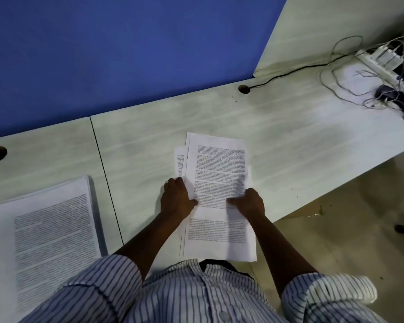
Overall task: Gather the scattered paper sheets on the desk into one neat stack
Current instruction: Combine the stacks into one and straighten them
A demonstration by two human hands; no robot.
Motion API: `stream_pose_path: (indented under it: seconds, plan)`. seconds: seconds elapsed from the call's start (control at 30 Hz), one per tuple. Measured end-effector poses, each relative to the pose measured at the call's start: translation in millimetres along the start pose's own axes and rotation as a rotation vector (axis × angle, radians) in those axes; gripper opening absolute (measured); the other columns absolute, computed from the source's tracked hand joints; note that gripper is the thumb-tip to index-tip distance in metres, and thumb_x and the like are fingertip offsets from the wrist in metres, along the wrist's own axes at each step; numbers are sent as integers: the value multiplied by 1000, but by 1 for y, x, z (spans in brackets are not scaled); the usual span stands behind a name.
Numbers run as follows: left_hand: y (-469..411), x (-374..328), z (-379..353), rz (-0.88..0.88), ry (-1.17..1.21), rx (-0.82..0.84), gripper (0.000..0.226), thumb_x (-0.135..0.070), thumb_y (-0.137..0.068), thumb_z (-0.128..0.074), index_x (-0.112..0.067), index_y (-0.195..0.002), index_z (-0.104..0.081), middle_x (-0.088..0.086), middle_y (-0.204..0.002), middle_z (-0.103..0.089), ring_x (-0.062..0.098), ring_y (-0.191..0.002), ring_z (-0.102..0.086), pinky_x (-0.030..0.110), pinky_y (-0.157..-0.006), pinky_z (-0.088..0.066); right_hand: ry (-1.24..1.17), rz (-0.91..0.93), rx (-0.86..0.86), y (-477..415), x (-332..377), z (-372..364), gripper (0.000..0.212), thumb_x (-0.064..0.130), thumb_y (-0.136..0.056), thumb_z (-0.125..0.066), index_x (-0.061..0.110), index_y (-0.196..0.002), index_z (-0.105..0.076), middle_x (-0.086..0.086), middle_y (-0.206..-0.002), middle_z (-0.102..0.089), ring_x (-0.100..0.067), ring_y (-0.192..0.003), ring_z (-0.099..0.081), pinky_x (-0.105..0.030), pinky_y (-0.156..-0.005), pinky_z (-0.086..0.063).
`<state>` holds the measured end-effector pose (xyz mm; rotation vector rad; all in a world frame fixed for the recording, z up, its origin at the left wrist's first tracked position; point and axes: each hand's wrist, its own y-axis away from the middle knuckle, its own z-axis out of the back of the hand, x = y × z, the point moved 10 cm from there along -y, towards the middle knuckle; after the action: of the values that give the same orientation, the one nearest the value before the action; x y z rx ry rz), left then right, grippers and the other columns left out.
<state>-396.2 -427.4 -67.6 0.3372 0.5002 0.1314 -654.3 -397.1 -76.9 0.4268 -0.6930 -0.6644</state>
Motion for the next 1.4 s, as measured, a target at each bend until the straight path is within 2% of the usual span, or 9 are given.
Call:
stream_pose_path:
  seconds: [0.2,0.57,0.63,0.73,0.87,1.0,1.2,1.3,1.4]
  plan:
    - [1,21,3,19,147,-76,79,-41,-77,-80,-10,-141,-44,13,-136,-50,30,-127,-46,40,-101,-44,-208,60,0,-6,-13,20,18,21,-82,-71,11,-96,-67,-7,-96,-72,-26,-88,-69,-43,-82,-58]
    - [27,-12,-29,-215,-288,-124,88,-74,-72,-65,-24,-142,-49,16,-149,-42,38,-125,-43,50,-97,-41,-129,-131,-46,43,-100,16,28,17,-84,-69,-8,-98,-66,-22,-97,-69,-34,-93,-66,-34,-71,-46]
    - [26,-16,-29,-253,-328,-126,80,-73,-77,-61,-28,-143,-49,17,-149,-43,38,-123,-46,49,-95,-44,-265,-186,-27,49,-113,6,33,29,-71,-74,4,-92,-68,-15,-90,-72,-32,-86,-69,-38,-73,-56]
    - [25,-17,-25,-330,-352,-127,68,-63,-84,-62,-27,-141,-54,15,-145,-49,38,-117,-52,47,-89,-49,-414,-189,-4,57,-117,0,10,7,-73,-78,10,-75,-69,-8,-73,-71,-22,-67,-67,-28,-60,-54]
    - [24,-7,-18,-426,-313,-143,55,-47,-89,-64,-18,-136,-58,10,-141,-55,34,-111,-55,45,-83,-53,-618,-215,33,68,-115,-16,14,-3,-76,-81,3,-84,-71,-11,-86,-72,-24,-78,-67,-33,-74,-55]
    - [29,-1,-17,-463,-311,-147,55,-39,-86,-70,-12,-133,-60,9,-140,-58,33,-112,-57,45,-83,-52,-546,-150,-90,69,-115,11,8,8,-84,-76,4,-82,-69,-7,-74,-67,-17,-64,-58,-21,-51,-46]
    - [33,9,-17,-477,-326,-132,56,-41,-84,-73,-12,-130,-61,7,-141,-58,31,-118,-56,46,-89,-49,-492,-80,-139,52,-95,46,27,13,-85,-75,-4,-67,-63,-8,-50,-57,-15,-43,-50,-31,-54,-41]
    - [33,16,-17,-463,-314,-119,57,-43,-85,-71,-14,-132,-60,5,-144,-55,29,-126,-53,47,-95,-46,-419,-25,-151,34,-66,48,16,15,-85,-75,-1,-86,-71,-7,-72,-69,-21,-64,-62,-33,-64,-51]
    - [35,21,-18,-469,-262,-85,58,-40,-86,-70,-14,-136,-57,5,-149,-50,28,-134,-48,47,-102,-41,-247,19,-111,19,-38,31,28,16,-83,-75,2,-107,-70,-11,-96,-69,-27,-89,-66,-38,-80,-56]
